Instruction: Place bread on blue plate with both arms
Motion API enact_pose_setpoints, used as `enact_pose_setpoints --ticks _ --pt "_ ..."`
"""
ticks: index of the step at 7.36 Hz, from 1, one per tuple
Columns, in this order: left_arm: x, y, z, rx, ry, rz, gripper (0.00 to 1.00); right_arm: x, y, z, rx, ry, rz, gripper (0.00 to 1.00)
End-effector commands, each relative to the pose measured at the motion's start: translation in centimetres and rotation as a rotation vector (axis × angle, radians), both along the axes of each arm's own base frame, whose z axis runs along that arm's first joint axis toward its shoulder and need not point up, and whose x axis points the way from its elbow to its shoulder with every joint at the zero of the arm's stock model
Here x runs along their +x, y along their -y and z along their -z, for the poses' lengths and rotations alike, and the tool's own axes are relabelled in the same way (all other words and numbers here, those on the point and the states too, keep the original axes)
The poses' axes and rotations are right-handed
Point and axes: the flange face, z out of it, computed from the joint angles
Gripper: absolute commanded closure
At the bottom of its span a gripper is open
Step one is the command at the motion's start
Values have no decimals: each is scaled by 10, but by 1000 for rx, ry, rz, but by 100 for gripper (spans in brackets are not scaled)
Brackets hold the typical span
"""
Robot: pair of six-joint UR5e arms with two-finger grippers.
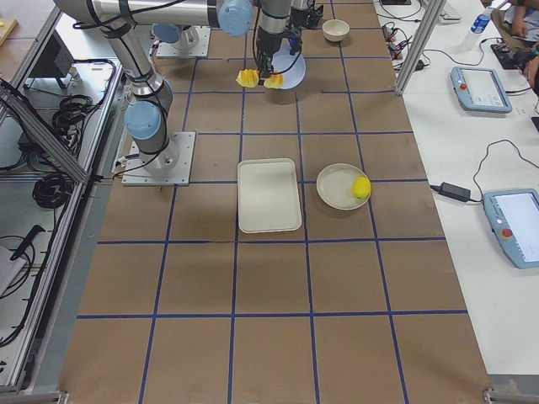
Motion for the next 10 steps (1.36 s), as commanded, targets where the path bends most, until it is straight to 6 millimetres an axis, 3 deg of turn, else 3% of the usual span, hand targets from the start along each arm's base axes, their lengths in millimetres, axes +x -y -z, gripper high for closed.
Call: enact_pose_setpoints --ticks 1,2,3,4,6,7,8,9,10 --pt "-31 5 22 -7 -32 -43 83 0 0 2 5 -1 1 92" --pt "-36 12 34 -18 -65 -47 80 0 -2 1 6 -1 2 92" --pt "-36 14 36 -24 -71 -58 48 0 -2 1 6 -2 2 92" --pt "-31 19 24 -45 -64 -81 1 0 -3 5 8 -2 2 92" --pt "-22 26 0 -94 -8 -84 0 1 -2 4 0 -2 2 91" --pt "-8 24 -21 -143 54 -93 0 4 5 12 -8 0 53 91" --pt "5 15 -57 -163 71 -111 0 16 20 19 -17 4 199 95" --pt "26 -2 -105 -177 143 -130 0 60 22 27 -19 41 206 96" --pt "34 -23 -138 -204 176 -135 0 98 33 45 -37 34 190 95"
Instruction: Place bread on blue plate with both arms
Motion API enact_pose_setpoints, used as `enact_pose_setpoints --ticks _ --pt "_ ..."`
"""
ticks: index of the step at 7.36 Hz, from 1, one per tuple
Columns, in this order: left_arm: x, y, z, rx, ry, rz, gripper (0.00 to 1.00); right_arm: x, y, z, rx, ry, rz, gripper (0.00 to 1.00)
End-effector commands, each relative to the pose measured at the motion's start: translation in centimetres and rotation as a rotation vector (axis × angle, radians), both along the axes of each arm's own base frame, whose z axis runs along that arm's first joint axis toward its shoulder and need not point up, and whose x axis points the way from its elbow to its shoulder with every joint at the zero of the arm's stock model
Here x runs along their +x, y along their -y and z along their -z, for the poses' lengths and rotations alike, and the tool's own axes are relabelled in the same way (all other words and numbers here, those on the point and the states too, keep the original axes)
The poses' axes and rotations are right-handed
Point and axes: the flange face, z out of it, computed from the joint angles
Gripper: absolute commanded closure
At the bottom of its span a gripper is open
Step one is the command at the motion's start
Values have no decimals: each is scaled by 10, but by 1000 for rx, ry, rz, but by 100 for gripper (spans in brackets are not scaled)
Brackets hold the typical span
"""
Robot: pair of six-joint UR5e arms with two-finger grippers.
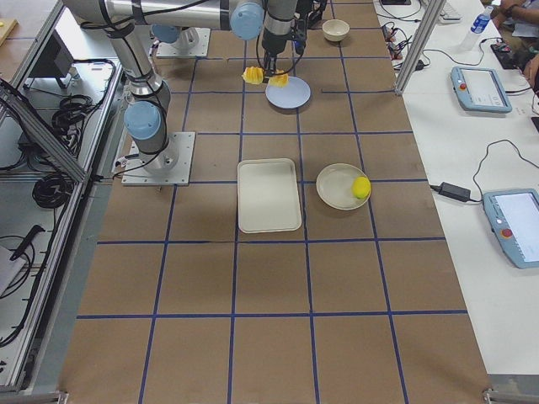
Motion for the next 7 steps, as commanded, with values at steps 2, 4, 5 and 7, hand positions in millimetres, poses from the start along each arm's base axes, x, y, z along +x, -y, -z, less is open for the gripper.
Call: enact_pose_setpoints --ticks 2,4,5,7 --pt "23 -62 -95 -44 87 -21 0 107 52 58 -53 7 -32 95" --pt "24 -70 -113 -75 94 -25 0 124 89 97 -67 13 -43 94" --pt "29 -73 -120 -94 134 -33 0 124 92 108 -67 12 -46 94" --pt "30 -75 -121 -90 131 -43 0 125 89 114 -53 11 -56 93"
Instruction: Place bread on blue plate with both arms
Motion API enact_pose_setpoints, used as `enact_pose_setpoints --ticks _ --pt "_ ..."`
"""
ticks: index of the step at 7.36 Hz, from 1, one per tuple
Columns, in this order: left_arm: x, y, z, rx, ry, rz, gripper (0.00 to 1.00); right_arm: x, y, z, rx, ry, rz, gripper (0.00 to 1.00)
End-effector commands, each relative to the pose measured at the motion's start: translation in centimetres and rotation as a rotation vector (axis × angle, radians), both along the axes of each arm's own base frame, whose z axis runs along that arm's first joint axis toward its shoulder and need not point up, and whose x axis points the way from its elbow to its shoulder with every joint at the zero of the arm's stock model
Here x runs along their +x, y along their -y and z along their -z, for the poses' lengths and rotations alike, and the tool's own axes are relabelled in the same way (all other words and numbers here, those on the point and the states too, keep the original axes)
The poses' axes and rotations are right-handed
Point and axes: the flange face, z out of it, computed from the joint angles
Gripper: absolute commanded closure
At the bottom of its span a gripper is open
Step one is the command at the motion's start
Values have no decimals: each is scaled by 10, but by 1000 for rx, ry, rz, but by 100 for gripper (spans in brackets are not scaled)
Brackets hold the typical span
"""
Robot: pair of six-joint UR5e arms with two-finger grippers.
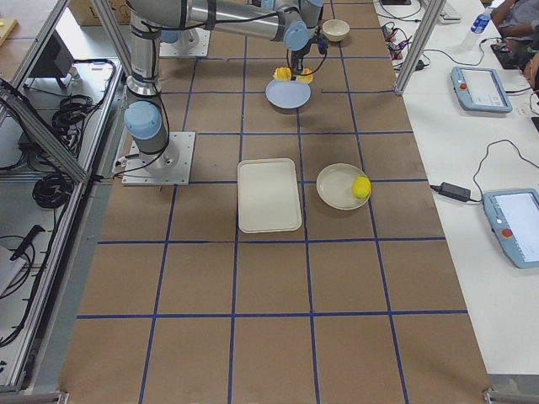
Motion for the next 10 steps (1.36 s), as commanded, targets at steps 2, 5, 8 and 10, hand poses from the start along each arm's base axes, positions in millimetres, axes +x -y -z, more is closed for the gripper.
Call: enact_pose_setpoints --ticks 2,5,8,10 --pt "4 -3 -2 -2 4 -13 0 6 9 30 -33 17 -8 93" --pt "12 -4 -2 -4 -2 -30 0 35 21 78 -61 44 -32 93" --pt "15 -6 -12 -12 0 -43 0 38 18 90 -44 25 -45 49" --pt "16 -5 -15 -18 1 -71 0 48 8 93 -38 18 -57 0"
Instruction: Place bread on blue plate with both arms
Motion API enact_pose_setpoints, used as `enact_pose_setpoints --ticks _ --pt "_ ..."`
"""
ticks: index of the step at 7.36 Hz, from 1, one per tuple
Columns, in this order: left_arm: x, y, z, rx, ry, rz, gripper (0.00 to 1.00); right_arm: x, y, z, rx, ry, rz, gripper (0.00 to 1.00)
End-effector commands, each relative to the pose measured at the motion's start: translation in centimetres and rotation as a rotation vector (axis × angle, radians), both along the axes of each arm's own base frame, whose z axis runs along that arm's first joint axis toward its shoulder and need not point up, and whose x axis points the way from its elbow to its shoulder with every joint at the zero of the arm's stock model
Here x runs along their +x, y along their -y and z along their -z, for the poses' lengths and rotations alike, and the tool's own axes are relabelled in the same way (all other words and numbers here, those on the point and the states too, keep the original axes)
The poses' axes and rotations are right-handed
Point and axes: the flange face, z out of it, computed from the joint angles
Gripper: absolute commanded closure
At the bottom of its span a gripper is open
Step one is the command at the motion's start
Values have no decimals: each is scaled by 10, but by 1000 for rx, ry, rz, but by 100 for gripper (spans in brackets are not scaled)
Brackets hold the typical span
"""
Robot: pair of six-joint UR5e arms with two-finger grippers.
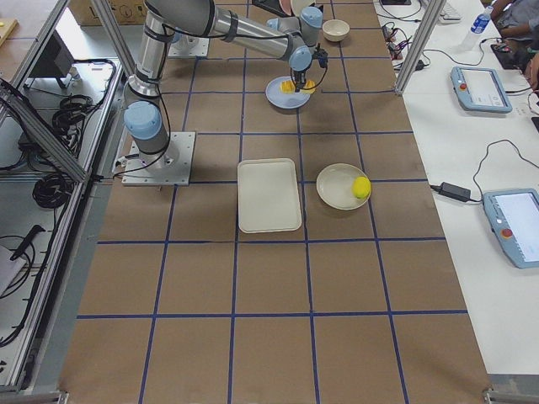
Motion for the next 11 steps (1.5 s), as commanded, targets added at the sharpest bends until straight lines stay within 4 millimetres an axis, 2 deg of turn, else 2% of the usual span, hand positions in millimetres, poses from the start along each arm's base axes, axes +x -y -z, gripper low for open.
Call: enact_pose_setpoints --ticks 1,2,3,5,6,7,8,9,11 --pt "7 4 -7 21 6 -32 0 4 -3 -15 -18 -10 -2 0" --pt "19 11 -9 66 7 -58 0 2 -8 -42 -55 3 -14 0" --pt "19 6 -11 63 5 -52 0 -6 -15 -67 -86 14 -33 0" --pt "21 11 -14 47 8 -37 0 -51 -28 -75 -38 -12 -168 0" --pt "23 12 -17 40 21 -19 0 -88 -37 -86 -47 8 -185 0" --pt "23 13 -13 48 22 -20 0 -126 -55 -111 -73 10 -208 0" --pt "23 13 -13 49 22 -20 0 -157 -76 -130 -72 7 -210 0" --pt "23 12 -10 55 22 -20 0 -184 -91 -157 -113 3 -264 1" --pt "23 13 -10 54 20 -20 0 -250 -123 -199 -87 1 -264 1"
